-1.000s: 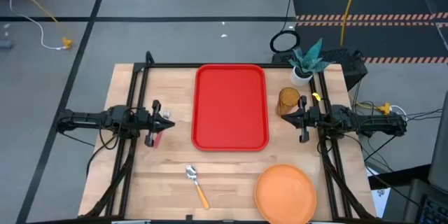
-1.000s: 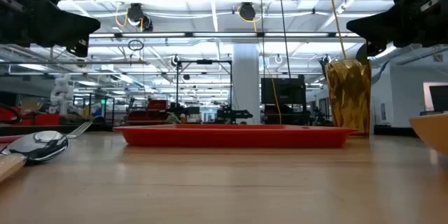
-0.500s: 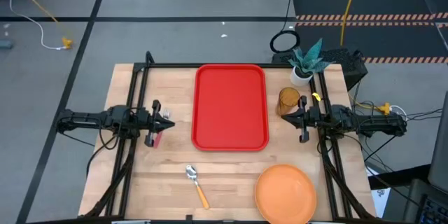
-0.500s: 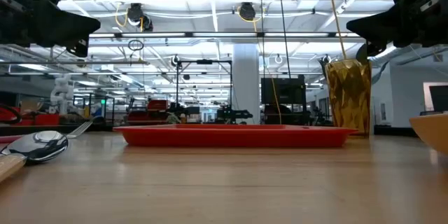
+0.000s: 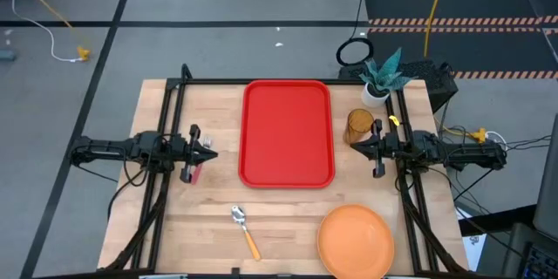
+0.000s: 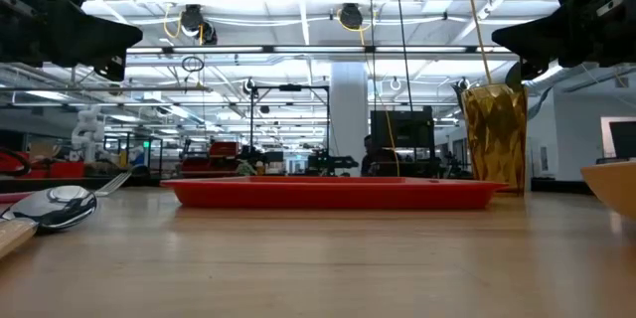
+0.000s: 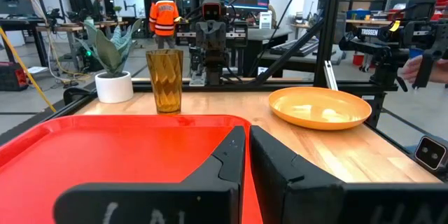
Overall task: Pick and place plate/cup/fork/spoon on tray
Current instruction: Put the yellow cup on the red serving tray, then put the yellow plate on the red serving tray to the bottom left of the yellow cup
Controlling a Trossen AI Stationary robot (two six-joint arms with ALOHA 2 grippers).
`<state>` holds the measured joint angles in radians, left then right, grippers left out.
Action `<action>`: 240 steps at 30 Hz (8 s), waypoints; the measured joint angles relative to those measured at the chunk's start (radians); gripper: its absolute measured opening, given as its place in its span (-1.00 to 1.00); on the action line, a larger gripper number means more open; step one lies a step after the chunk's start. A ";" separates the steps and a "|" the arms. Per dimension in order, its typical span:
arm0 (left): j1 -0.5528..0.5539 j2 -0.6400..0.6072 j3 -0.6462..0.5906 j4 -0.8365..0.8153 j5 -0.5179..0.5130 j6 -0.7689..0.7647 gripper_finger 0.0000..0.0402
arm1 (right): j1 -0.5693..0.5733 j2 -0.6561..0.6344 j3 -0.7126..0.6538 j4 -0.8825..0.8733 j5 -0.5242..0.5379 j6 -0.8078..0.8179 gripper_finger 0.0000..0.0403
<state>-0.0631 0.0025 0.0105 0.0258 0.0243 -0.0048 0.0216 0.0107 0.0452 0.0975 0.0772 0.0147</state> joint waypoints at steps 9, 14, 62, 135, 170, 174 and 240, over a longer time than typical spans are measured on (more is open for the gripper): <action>0.000 0.000 0.000 0.000 0.000 0.000 -0.87 | 0.000 0.000 0.000 0.000 0.000 -0.032 -1.00; 0.000 0.000 0.000 0.000 0.000 0.000 -0.87 | 0.000 0.000 0.000 0.005 0.000 -0.039 -1.00; 0.000 0.000 0.000 0.001 -0.001 -0.004 -0.87 | -0.003 0.871 1.491 -0.996 0.170 0.068 -1.00; 0.000 0.000 0.000 0.000 -0.001 -0.004 -0.87 | -0.226 1.287 1.109 -1.366 0.104 -0.059 -0.92; 0.000 0.151 0.000 0.000 -0.001 -0.110 -0.87 | -0.462 1.744 1.913 -1.533 0.129 -0.386 -1.00; 0.000 0.173 0.000 0.001 -0.007 -0.109 -0.87 | -0.524 1.780 1.913 -1.513 0.122 -0.415 -1.00; 0.000 0.195 0.000 0.006 0.039 -0.289 -0.87 | -0.414 1.702 1.828 -1.321 0.137 -0.216 0.03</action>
<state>-0.0634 0.1974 0.0105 0.0318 0.0637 -0.2934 -0.3928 1.7126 1.8736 -1.2239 0.2142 -0.2013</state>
